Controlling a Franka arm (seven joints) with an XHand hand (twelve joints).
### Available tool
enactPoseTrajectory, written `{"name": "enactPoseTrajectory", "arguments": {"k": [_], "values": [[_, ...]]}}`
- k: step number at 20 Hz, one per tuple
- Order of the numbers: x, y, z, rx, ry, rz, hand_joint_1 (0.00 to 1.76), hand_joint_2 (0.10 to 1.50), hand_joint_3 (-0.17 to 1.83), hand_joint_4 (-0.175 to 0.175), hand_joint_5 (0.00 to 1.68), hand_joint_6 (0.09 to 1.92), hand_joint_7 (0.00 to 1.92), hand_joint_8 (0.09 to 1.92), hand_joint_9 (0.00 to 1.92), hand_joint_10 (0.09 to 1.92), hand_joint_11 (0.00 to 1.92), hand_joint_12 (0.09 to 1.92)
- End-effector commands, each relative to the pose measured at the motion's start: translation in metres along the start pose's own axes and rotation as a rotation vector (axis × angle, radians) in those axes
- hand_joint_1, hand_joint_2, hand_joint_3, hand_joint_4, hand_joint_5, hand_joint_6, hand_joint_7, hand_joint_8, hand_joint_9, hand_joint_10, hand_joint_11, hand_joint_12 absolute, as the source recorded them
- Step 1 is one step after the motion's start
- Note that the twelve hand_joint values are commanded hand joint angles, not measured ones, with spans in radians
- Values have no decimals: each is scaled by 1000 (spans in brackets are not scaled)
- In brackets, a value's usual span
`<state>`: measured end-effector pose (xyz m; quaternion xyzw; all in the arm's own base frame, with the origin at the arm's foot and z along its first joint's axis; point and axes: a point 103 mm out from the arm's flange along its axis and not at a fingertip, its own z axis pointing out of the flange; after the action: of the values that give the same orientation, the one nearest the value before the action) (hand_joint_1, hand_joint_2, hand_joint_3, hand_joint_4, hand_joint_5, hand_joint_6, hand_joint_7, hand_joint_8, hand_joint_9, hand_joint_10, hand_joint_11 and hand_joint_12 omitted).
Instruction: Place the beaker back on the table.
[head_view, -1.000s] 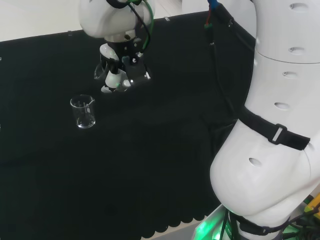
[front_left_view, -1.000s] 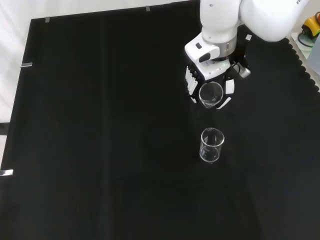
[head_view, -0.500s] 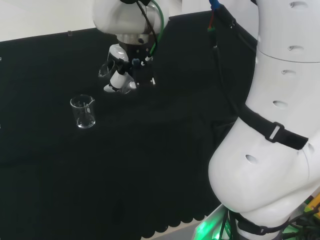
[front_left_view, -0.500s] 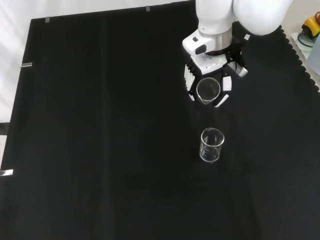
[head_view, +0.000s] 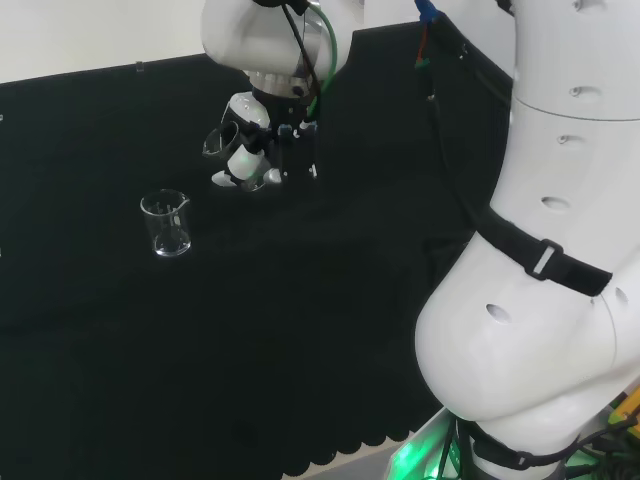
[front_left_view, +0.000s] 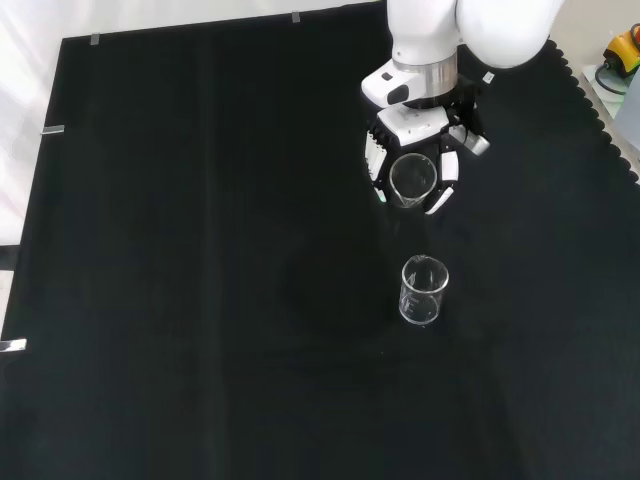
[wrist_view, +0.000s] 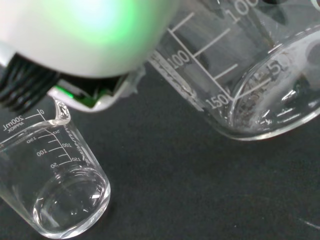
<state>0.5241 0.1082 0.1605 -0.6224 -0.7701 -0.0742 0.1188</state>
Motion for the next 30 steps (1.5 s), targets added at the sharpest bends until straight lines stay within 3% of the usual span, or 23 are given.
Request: {"name": "enactPoseTrajectory", "arguments": {"k": [1, 9, 24, 30], "values": [[-8, 1, 12, -12, 51, -5, 1315, 493, 995, -175, 1206, 920, 1282, 884, 1670, 722, 1419, 701], [-9, 3, 25, -21, 101, -52, 1315, 491, 996, -175, 1209, 916, 1285, 879, 1669, 718, 1417, 702], [-20, 0, 45, -43, 187, -63, 1315, 490, 994, -175, 1212, 908, 1289, 870, 1669, 709, 1414, 704], [-18, 3, 55, -31, 179, -55, 1316, 490, 993, -175, 1213, 906, 1290, 868, 1669, 706, 1413, 704]]}}
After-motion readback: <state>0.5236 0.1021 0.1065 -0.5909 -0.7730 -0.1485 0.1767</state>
